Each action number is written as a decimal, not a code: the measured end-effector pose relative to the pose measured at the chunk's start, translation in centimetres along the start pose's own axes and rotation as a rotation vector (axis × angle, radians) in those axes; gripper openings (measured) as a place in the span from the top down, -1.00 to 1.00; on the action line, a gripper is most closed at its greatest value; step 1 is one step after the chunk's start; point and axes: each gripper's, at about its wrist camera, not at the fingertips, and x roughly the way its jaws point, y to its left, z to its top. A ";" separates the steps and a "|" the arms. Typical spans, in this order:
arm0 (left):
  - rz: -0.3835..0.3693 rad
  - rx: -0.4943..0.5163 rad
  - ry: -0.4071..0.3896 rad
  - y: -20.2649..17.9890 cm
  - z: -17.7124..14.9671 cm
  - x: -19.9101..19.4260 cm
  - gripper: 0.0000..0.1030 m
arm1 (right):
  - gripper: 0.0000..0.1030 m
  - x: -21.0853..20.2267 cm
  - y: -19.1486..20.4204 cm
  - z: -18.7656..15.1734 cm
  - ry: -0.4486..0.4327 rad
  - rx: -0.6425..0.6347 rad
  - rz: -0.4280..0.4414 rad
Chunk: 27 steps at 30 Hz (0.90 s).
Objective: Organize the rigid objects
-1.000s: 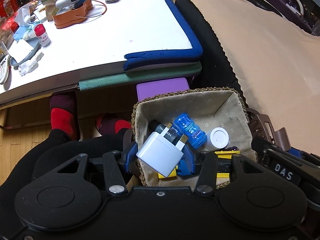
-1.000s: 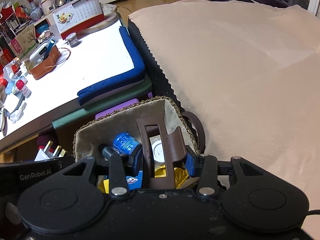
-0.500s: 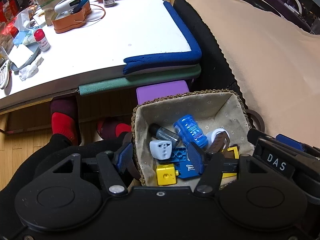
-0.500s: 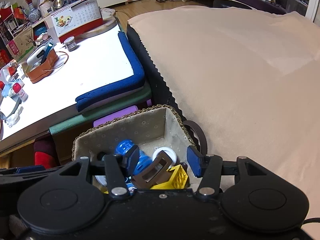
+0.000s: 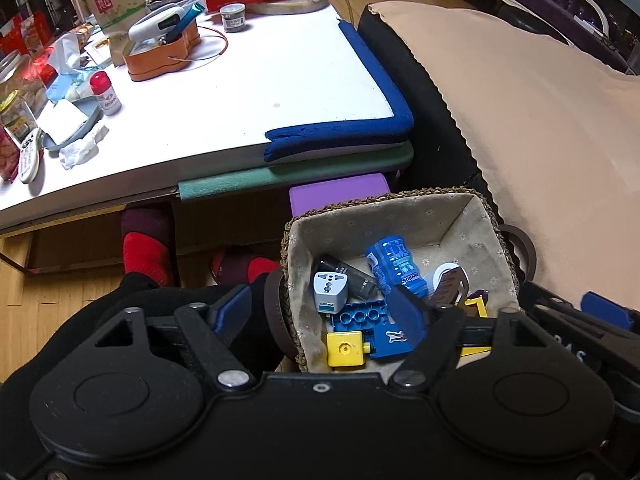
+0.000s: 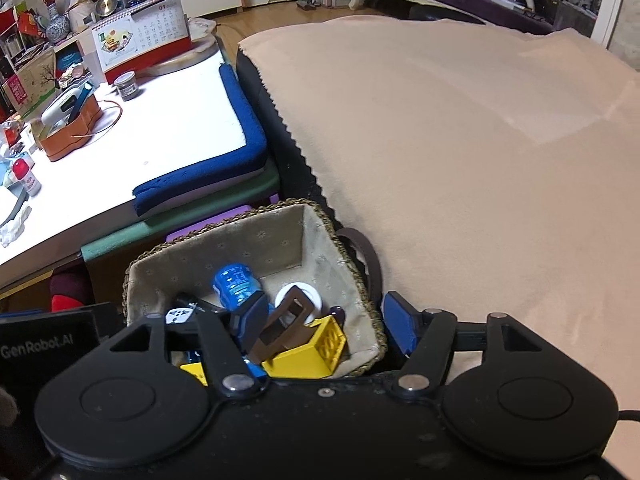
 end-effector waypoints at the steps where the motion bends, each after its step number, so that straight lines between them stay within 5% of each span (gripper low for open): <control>1: 0.003 -0.001 -0.010 0.0 -0.1 -0.2 -0.46 | -0.28 -0.2 -0.1 -0.1 -0.004 0.001 -0.002; 17: -0.015 -0.037 -0.094 -0.4 -2.2 -2.5 -0.53 | -0.54 -2.9 -1.3 -1.5 -0.062 0.006 -0.011; 20: -0.020 -0.043 -0.114 -0.5 -2.5 -2.9 -0.76 | -0.59 -3.3 -1.7 -1.7 -0.071 0.011 -0.014; 27: -0.020 -0.045 -0.144 -0.8 -3.1 -3.7 -0.79 | -0.69 -3.9 -2.3 -2.4 -0.081 0.009 -0.017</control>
